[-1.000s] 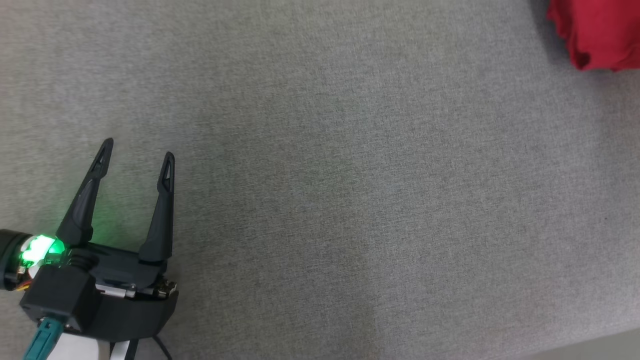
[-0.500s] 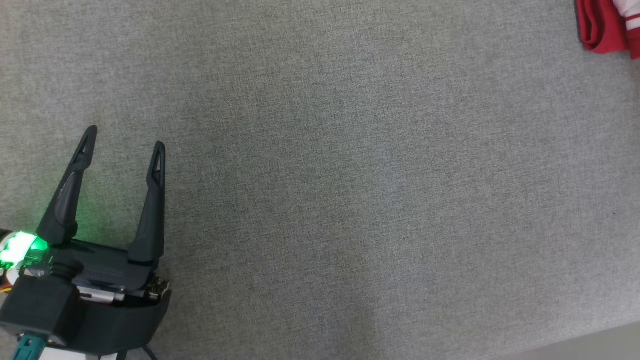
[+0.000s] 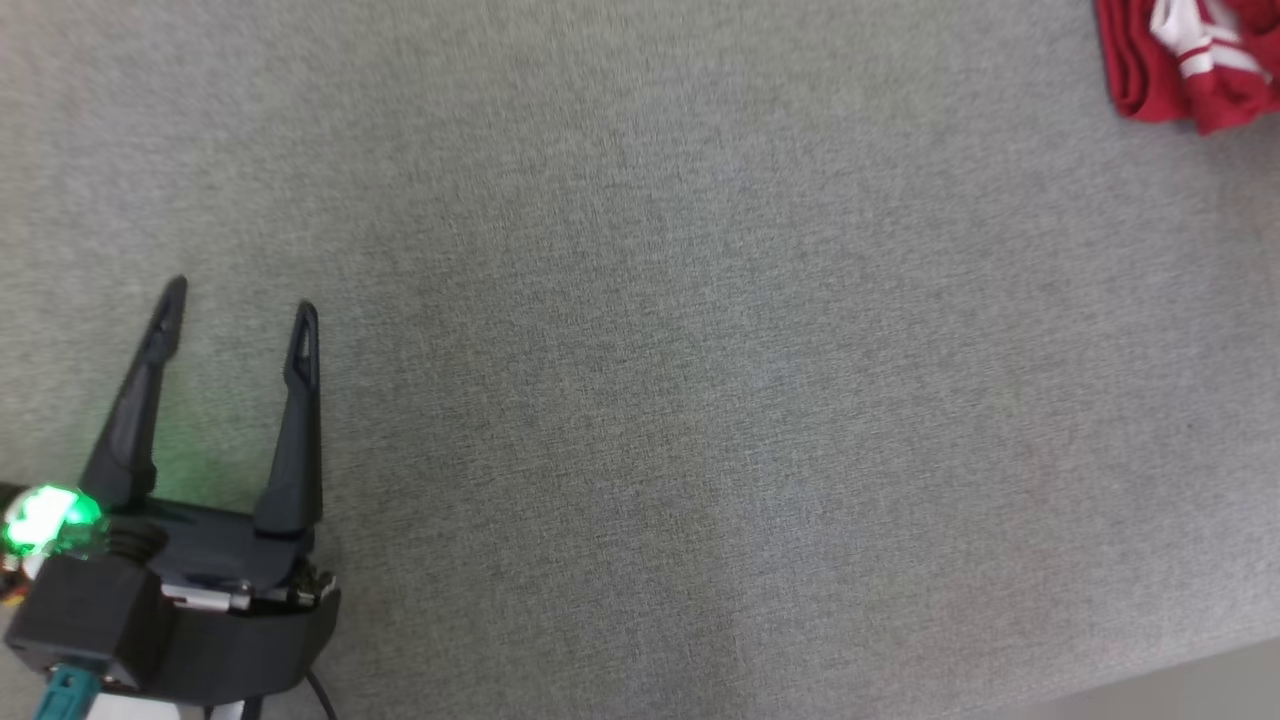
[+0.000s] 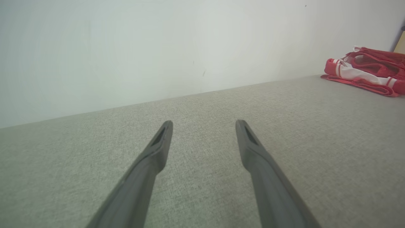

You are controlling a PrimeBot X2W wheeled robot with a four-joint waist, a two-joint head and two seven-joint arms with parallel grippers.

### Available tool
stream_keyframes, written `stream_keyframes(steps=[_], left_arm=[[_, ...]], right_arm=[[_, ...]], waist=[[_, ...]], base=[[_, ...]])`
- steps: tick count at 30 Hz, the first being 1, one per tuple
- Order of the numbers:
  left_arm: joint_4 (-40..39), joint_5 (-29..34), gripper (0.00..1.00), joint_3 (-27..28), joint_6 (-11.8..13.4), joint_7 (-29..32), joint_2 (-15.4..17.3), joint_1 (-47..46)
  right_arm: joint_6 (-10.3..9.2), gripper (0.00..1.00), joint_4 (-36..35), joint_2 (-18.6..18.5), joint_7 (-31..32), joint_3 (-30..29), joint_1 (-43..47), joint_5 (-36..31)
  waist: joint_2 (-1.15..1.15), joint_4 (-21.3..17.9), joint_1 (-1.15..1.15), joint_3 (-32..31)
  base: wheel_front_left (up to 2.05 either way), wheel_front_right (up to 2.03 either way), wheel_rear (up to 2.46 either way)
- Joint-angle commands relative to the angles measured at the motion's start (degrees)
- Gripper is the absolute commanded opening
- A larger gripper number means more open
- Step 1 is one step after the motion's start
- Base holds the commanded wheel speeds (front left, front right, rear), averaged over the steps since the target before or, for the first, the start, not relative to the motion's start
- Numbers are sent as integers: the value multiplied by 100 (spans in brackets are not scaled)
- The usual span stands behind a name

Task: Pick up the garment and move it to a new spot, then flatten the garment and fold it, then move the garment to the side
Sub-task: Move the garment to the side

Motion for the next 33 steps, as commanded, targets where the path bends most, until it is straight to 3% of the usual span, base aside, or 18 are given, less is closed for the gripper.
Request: stream_keyframes(steps=[1,17,27,33], left_arm=[[98,-50,100,1,36,-56,-46,137],[929,-298,100,72,265,-205,-460,1015],[1226,-444,100,219,385,-205,-601,1475],[1407,-505,100,304,419,-205,-631,1658]], right_arm=[[-17,100,-4,125,-165,12,100,8],[-16,100,-314,1278,-1710,-400,1520,332],[-17,100,-742,1662,-2098,-756,2938,251],[-17,100,-1228,1939,-2193,-1307,3881,125]], waist=[[-1,61,0,-310],[-1,712,0,-2177],[-1,1045,0,-2882],[-1,1129,0,-3145]], base=[[0,0,0],[0,0,0],[0,0,0],[0,0,0]])
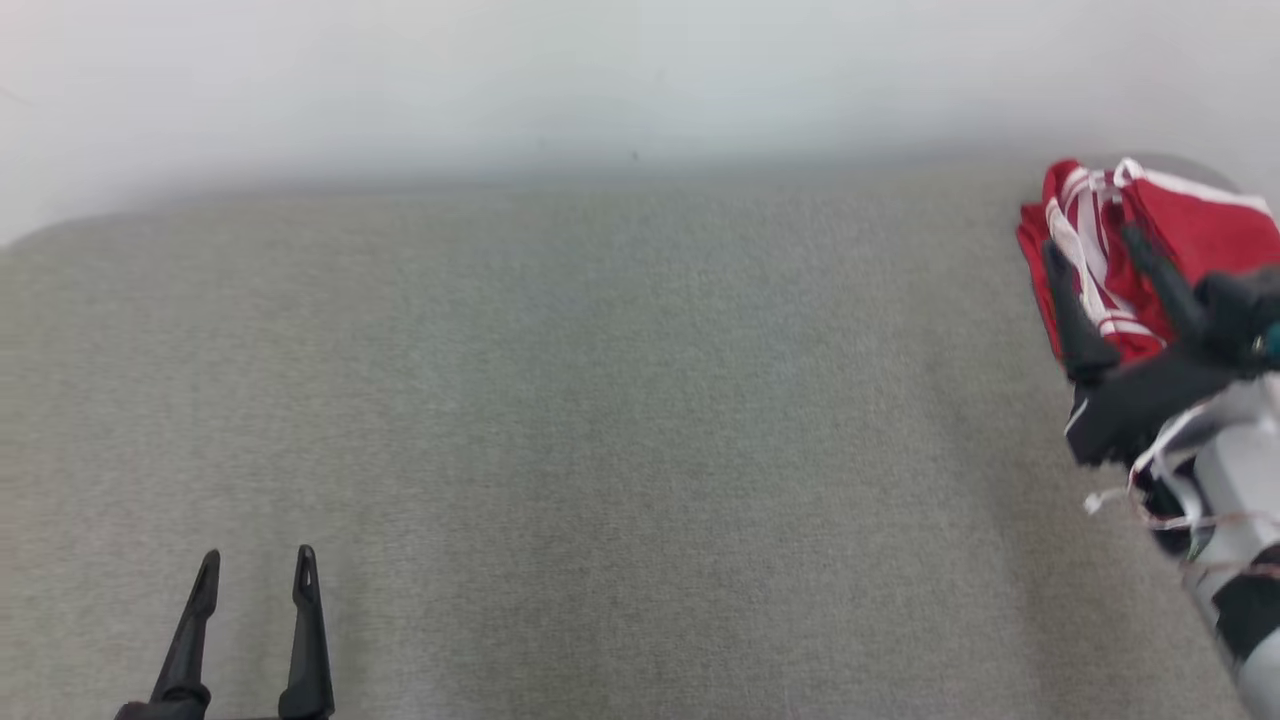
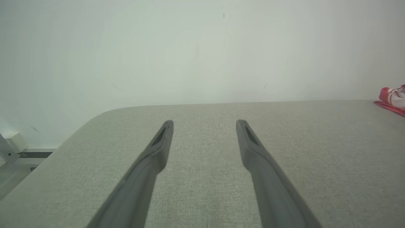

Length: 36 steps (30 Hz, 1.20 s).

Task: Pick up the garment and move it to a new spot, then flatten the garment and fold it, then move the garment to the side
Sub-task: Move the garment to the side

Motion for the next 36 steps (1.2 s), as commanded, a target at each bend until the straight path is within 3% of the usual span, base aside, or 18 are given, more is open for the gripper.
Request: stream_keyframes(steps=[1,10,23,36], left_arm=[[26,-91,100,24,13,-14,-19,61],[361,-93,100,-2,-46,-15,-92,-24],[680,-77,100,102,-202,-15,-112,-101],[881,-29,100,150,-75,-15,-117,59]], right_arm=[[-16,100,-86,56,-40,-82,196,-60],[-16,100,-1234,801,49,-1194,1837,-621],[-16,100,-2938,1840,432,-2242,3704,-1422],[-17,100,-3424,2283,554,-2470,4381,-1753]], waist=[[1,204,2,-256],[1,219,2,-466],[1,179,2,-579],[1,163,2,-722]], base=[[0,0,0],[0,0,0],[0,0,0],[0,0,0]])
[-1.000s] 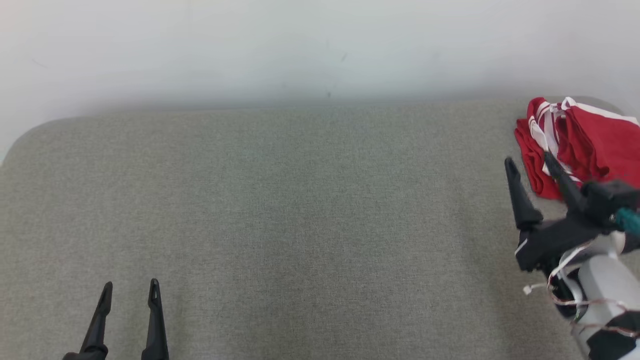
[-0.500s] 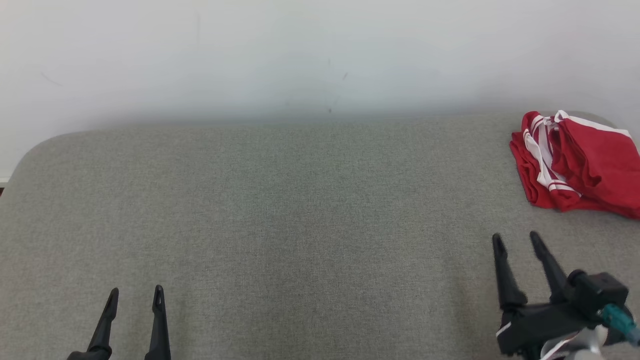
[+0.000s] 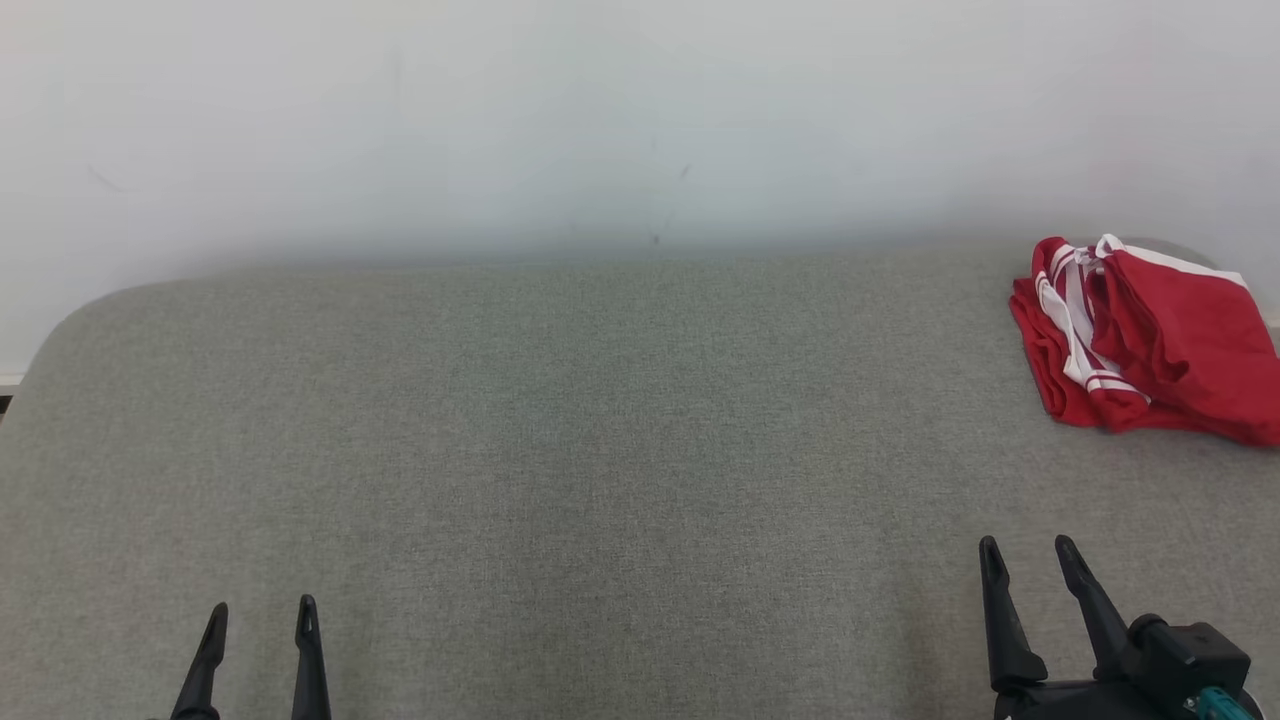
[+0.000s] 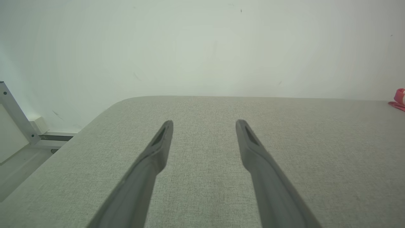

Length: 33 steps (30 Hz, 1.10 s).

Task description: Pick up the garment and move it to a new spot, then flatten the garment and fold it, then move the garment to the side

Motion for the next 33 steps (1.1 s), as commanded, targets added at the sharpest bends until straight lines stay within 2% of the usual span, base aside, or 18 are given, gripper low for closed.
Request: stream_keyframes(steps=[1,8,9,14,33], left_arm=[[24,71,100,-1,45,-11,0,54],[95,37,100,-13,95,0,31,22],[90,10,0,-9,72,2,17,1],[328,-99,0,-3,73,44,-60,35],[386,-2052,0,167,-106,566,-199,-223]], right_arm=[[-15,100,-38,34,4,0,46,-81],[-15,100,-55,87,41,32,57,-126],[0,0,-33,71,47,33,17,-103],[1,0,200,79,77,35,103,-16],[-1,0,326,96,420,-121,-141,1958]], waist=[[0,6,0,-14],[0,59,0,-63],[0,57,0,-61],[0,59,0,-63],[0,70,0,-48]], base=[[0,0,0],[0,0,0],[0,0,0],[0,0,0],[0,0,0]])
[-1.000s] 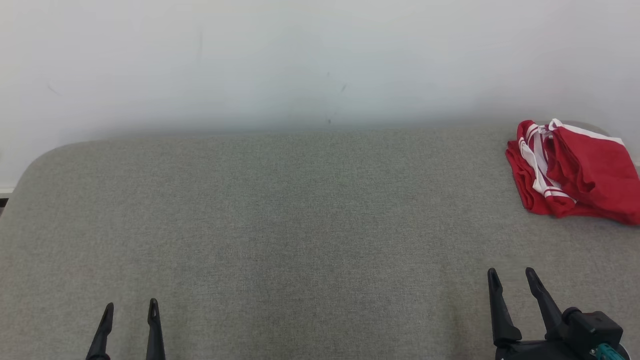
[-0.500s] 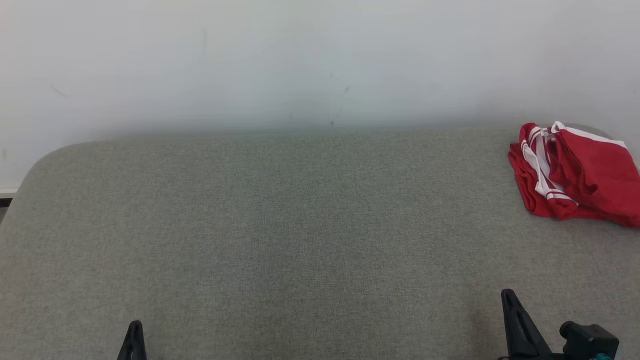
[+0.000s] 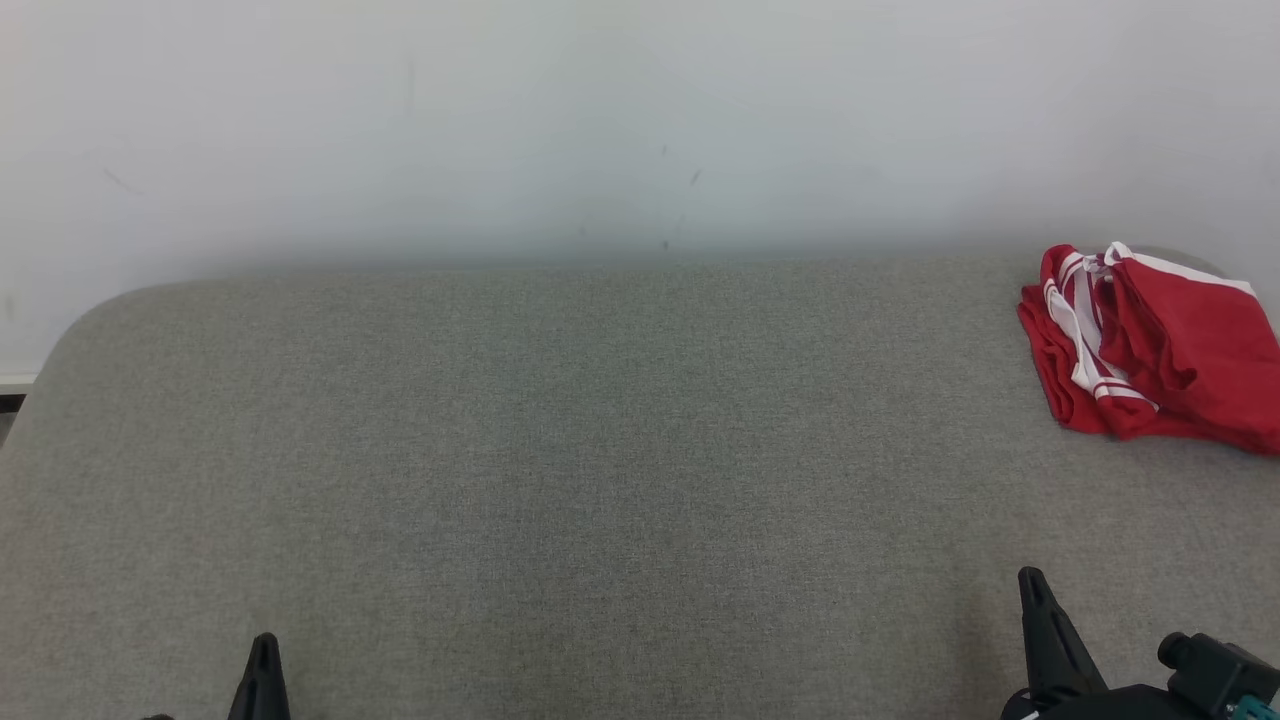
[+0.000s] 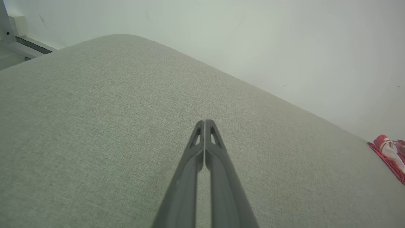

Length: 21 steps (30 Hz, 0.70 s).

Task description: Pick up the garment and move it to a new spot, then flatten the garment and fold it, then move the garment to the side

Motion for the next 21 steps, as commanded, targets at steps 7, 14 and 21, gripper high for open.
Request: stream_keyframes(steps=[7,14,21], left_arm=[[-50,-712,0,91,-74,186,-28,-236],[-32,-1286,0,140,-127,340,-70,-311],[-14,-1828,0,187,-182,485,-108,-385]], right_arm=[[-2,0,-30,2,110,-76,-211,728],[-3,0,8,7,211,-121,-284,1311],[-4,0,44,12,304,-164,-348,1850]], waist=[[0,4,0,6],[0,8,0,11],[0,11,0,17]], base=[[0,0,0],[0,0,0],[0,0,0]])
